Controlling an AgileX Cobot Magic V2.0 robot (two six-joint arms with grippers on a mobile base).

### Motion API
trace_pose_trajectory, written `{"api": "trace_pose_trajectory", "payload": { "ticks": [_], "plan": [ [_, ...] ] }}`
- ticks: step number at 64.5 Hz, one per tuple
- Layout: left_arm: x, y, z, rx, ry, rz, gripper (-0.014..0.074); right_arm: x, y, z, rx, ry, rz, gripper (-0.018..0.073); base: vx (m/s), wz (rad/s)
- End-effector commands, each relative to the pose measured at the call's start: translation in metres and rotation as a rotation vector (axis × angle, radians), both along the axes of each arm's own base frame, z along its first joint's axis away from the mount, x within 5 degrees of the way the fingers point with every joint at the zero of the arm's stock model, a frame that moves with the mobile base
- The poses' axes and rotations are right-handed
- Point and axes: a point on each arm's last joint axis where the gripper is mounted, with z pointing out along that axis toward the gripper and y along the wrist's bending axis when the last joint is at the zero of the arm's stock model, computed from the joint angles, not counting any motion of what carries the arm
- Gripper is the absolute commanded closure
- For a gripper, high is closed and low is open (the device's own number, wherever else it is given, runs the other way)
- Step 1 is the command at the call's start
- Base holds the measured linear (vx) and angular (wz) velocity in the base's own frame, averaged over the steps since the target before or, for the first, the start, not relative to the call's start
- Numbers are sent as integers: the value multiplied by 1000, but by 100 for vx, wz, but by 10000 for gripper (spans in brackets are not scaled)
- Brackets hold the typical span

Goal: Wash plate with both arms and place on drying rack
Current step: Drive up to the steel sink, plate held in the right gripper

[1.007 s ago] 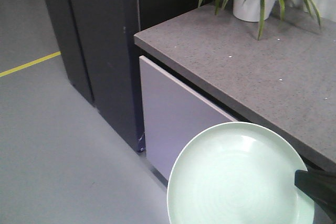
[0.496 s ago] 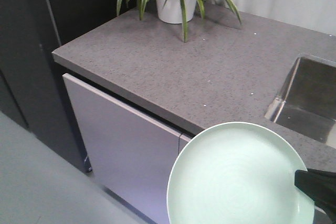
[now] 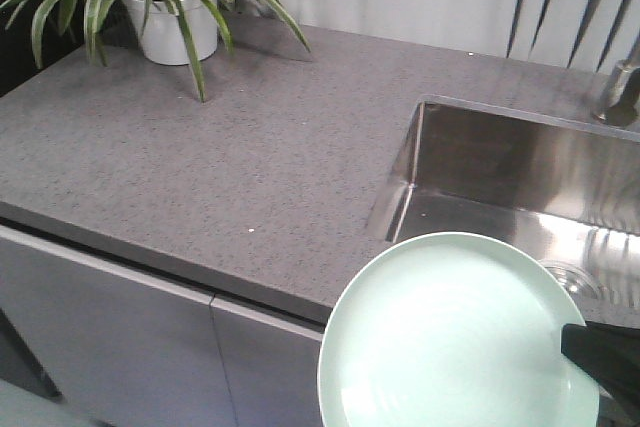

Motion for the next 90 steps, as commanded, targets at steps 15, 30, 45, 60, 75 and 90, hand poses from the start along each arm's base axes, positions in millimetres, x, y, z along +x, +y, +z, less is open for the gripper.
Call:
{"api": "trace_pose_trajectory", "payload": {
  "ticks": [15,30,45,60,75,90],
  "plan": [
    [-2,-1,17,-12,-114,-12,603,3,0,13,43,-55,-24,561,8,-38],
    [-2,-1,17,-12,-114,-12,603,3,0,13,42,-55,-23,561,8,-34],
    [-2,-1,17,-12,-114,-12,603,3,0,13,42,-55,-23,561,8,-31],
    [-2,-1,17,-12,-114,-12,603,3,0,12,43,-53,-22,561,7,-26],
    [-2,-1,17,-12,-114,-12,603,3,0,12,43,-53,-22,561,6,-18],
    [-2,-1,17,-12,-114,-12,603,3,0,12,42,-54,-22,561,5,-10]
  ]
}}
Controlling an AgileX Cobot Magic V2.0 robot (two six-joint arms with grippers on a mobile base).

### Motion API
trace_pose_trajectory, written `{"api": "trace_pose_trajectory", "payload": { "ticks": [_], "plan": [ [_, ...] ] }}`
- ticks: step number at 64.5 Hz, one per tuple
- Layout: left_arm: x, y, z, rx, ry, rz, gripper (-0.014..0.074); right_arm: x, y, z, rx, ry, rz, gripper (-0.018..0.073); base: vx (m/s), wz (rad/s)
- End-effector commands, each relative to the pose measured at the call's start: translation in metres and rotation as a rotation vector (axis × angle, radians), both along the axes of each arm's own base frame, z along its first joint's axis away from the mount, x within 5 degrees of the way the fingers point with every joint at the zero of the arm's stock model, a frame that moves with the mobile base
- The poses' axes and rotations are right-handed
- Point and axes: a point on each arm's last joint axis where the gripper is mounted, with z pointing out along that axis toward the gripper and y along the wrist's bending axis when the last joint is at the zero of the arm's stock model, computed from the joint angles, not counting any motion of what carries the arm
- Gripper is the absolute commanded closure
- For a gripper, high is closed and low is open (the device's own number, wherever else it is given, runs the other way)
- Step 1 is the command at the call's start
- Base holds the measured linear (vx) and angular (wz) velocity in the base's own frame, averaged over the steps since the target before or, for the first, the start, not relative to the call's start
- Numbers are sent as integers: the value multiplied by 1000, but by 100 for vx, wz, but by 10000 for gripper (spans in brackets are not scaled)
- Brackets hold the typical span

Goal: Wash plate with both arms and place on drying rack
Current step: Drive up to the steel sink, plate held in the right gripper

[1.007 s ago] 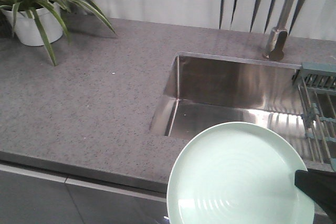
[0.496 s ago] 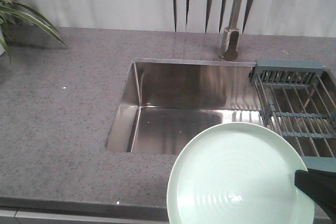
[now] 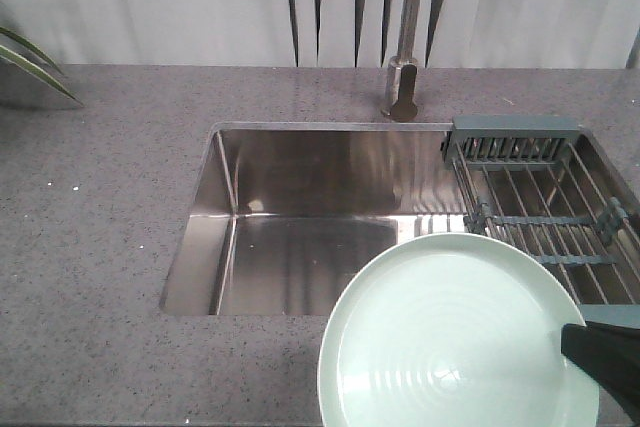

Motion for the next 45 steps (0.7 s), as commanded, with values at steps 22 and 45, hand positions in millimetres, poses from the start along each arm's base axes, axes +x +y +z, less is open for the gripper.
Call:
{"api": "trace_pose_trajectory", "payload": {
  "ticks": [22,45],
  "plan": [
    [-2,-1,17,-12,-114,-12,603,3,0,12,43,-53,-22,561,4,-5],
    [-2,-1,17,-12,-114,-12,603,3,0,13,42,-55,-23,561,3,-3]
  ]
}}
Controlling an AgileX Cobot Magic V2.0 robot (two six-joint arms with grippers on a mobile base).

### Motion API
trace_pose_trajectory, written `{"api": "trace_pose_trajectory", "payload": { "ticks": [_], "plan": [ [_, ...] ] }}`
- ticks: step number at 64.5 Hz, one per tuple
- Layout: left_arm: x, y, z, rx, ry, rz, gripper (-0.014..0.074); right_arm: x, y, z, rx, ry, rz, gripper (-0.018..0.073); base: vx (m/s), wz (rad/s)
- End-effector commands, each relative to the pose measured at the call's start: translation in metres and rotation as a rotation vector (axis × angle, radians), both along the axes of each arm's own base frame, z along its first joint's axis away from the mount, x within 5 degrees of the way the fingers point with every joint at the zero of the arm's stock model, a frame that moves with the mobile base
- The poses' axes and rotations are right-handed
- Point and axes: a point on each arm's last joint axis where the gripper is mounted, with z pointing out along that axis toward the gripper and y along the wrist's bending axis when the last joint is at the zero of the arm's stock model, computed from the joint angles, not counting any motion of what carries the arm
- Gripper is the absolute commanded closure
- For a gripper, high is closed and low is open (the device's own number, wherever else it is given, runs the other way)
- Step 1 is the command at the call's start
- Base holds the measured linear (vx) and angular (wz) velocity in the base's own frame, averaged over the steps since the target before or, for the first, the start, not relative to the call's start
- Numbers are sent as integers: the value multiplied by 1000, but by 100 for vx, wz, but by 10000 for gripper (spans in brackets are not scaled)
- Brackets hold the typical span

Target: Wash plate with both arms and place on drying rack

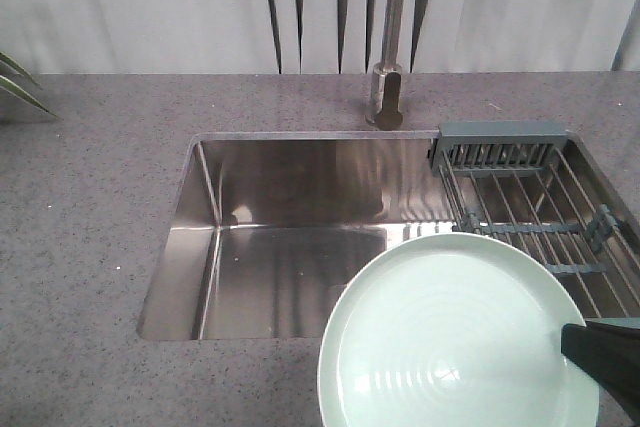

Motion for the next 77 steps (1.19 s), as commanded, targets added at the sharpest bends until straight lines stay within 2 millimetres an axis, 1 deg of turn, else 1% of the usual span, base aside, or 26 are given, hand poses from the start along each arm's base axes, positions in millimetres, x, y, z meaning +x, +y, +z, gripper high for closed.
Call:
{"api": "trace_pose_trajectory", "payload": {
  "ticks": [1,77],
  "plan": [
    [-2,-1,17,-12,-114,-12,603,3,0,13,42,-55,-23,561,4,-3],
    [-2,-1,17,-12,-114,-12,603,3,0,12,42,-54,-22,561,4,0]
  ]
}}
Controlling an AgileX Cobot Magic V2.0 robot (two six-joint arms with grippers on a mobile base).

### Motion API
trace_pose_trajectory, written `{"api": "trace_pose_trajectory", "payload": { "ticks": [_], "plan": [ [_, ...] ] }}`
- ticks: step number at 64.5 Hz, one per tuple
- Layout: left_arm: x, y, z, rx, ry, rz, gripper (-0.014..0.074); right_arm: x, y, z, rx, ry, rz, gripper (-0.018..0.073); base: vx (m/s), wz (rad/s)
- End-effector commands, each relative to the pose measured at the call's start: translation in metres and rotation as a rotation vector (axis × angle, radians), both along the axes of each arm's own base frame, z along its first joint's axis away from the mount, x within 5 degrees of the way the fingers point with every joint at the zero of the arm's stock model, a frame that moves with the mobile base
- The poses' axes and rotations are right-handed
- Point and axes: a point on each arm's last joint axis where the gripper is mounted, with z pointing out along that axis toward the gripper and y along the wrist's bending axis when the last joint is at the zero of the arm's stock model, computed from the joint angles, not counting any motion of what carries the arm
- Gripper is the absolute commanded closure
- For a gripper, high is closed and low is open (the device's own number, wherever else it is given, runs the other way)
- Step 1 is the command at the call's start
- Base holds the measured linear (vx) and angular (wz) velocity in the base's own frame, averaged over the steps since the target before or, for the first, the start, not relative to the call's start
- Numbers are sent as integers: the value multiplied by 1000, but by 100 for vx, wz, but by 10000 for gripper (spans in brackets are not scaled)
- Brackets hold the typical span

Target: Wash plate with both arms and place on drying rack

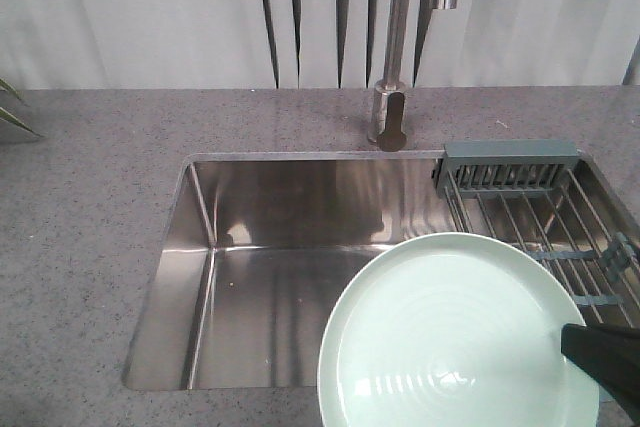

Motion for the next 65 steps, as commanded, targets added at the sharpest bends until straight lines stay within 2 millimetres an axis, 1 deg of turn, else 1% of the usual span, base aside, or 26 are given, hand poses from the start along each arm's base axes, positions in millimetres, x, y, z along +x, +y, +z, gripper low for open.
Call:
{"api": "trace_pose_trajectory", "payload": {
  "ticks": [1,65],
  "plan": [
    [-2,-1,17,-12,-114,-12,603,3,0,12,42,-54,-22,561,4,2],
    [-2,-1,17,-12,-114,-12,603,3,0,13,42,-55,-23,561,2,1]
  ]
}}
